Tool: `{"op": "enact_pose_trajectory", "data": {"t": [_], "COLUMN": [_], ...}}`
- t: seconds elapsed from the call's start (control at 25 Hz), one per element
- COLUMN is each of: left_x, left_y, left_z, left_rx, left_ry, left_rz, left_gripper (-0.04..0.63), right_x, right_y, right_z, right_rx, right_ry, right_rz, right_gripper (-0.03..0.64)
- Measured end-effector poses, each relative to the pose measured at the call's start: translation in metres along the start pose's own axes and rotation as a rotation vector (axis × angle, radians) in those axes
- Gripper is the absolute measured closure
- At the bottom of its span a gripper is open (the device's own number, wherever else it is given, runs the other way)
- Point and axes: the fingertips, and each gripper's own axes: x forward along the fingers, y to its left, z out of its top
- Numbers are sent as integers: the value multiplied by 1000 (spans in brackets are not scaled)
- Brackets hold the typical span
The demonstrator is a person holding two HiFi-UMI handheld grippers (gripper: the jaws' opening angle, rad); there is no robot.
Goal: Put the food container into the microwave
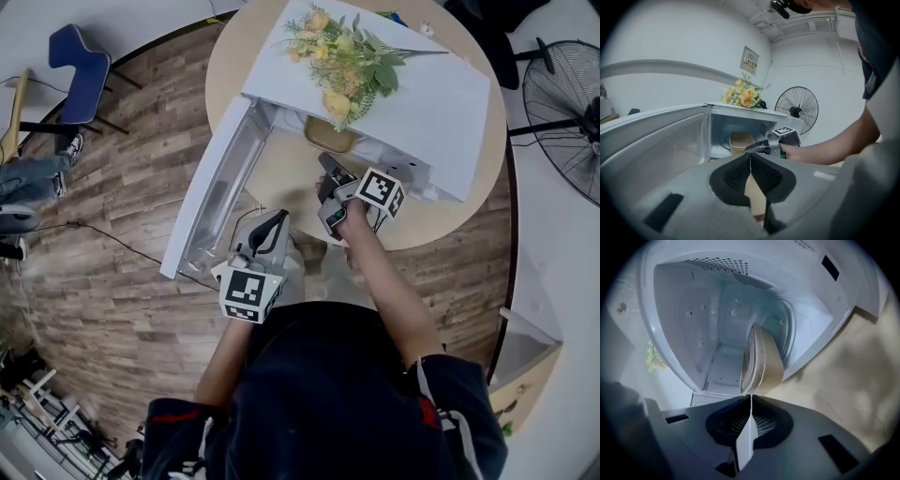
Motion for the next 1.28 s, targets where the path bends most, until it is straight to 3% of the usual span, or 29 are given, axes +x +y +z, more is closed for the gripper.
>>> {"op": "enact_pose_trajectory", "data": {"t": [0.52, 0.92, 1.08, 1.28], "left_x": [7, 8, 4, -2], "left_y": [7, 10, 10, 9], "left_z": [-4, -2, 6, 17], "left_rx": [-9, 4, -4, 19], "left_ry": [20, 17, -6, -42], "left_rz": [1, -2, 8, 16], "left_gripper": [577, 577, 577, 577], "right_x": [18, 13, 4, -10], "right_y": [0, 3, 11, 32], "right_z": [37, 32, 21, -7], "right_rx": [-52, -75, -127, -273], "right_ry": [-47, -40, -2, 101], "right_rz": [-27, -12, -2, 15], "right_gripper": [598, 598, 598, 604]}}
